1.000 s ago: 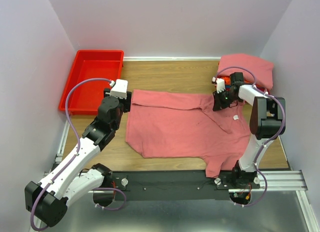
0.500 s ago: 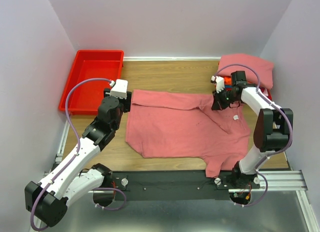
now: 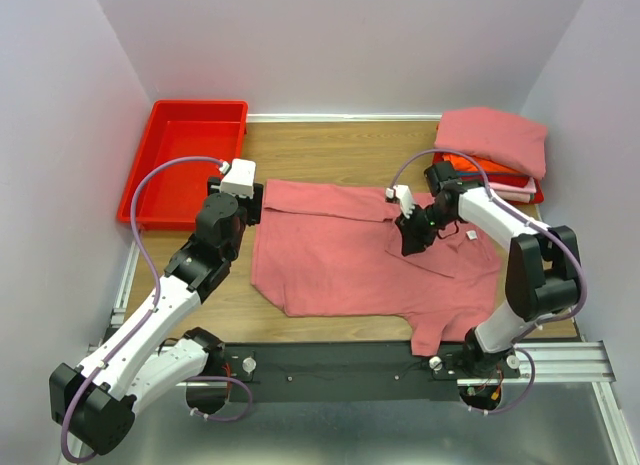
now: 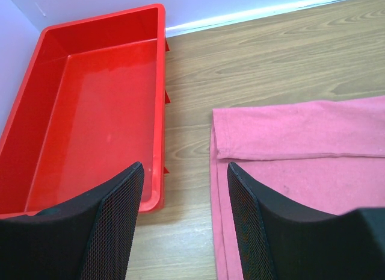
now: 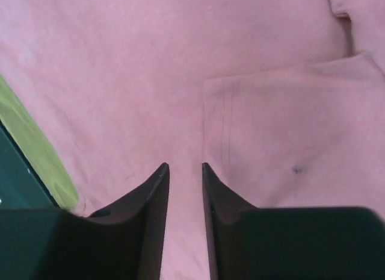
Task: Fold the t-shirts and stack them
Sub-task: Fold the tshirt
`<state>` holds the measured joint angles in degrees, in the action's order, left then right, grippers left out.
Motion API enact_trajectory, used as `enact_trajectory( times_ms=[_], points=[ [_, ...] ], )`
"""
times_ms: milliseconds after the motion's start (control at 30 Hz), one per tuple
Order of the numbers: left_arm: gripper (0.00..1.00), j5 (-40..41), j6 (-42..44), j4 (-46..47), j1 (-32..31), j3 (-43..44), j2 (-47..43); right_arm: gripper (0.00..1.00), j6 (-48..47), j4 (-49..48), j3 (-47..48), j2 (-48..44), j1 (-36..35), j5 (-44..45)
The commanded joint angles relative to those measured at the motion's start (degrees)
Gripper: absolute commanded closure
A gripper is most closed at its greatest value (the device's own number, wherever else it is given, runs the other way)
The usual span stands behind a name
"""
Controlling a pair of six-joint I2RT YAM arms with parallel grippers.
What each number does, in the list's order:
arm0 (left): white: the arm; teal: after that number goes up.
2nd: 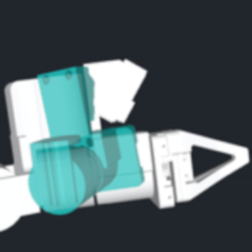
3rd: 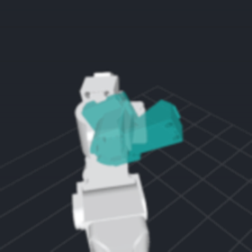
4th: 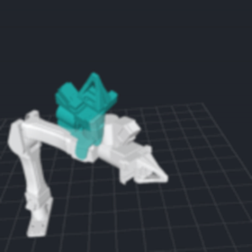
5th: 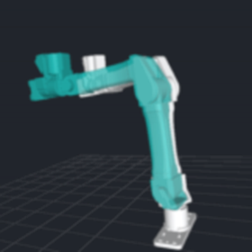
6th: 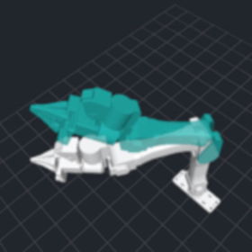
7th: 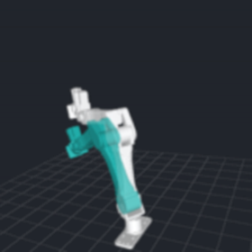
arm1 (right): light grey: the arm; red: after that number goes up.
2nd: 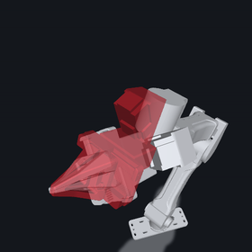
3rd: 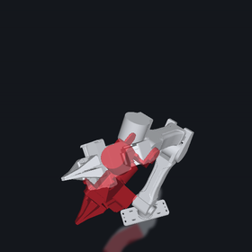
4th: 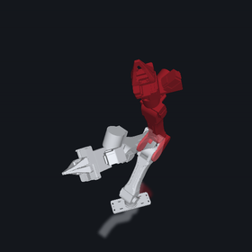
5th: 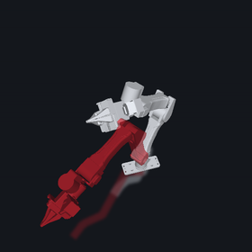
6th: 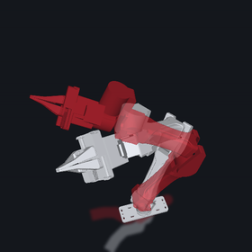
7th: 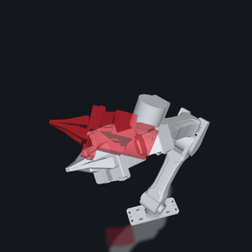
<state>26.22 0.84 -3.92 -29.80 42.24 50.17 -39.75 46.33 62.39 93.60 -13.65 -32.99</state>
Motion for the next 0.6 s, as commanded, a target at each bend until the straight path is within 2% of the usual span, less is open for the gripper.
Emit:
enact_trajectory(
  times_ms=[0,33,167,267,300,400,567],
  points=[
    [0.34,-1.43,-0.58,1.46,0.09,-0.14,-0.6,0.62,-2.89,5.0,0.18,-3.68,-0.24,1.53],
    [0.34,-1.52,-0.66,1.46,0.09,-0.05,-0.6,0.59,-2.45,5.0,0.62,-4.04,-0.24,1.96],
    [0.34,-1.43,-0.58,1.37,0.09,-0.14,-0.69,0.57,1.24,4.3,2.64,-5.1,0.11,3.19],
    [0.34,-1.17,-0.67,1.37,0.09,-0.14,-1.13,0.57,8.0,0.36,4.84,-4.83,5.63,3.47],
    [0.34,-1.17,-0.58,1.37,0.18,-0.23,-1.39,0.57,9.15,-1.31,5.72,-4.92,11.05,2.42],
    [0.34,-1.26,-0.58,1.46,0.09,-0.23,-1.83,0.58,12.84,-5.34,5.2,-5.71,20.03,1.7],
    [0.34,-2.22,-0.49,1.81,0.1,-0.14,-2.01,0.58,20.39,-14.58,-0.77,-8.7,25.25,9.34]
  ],
)
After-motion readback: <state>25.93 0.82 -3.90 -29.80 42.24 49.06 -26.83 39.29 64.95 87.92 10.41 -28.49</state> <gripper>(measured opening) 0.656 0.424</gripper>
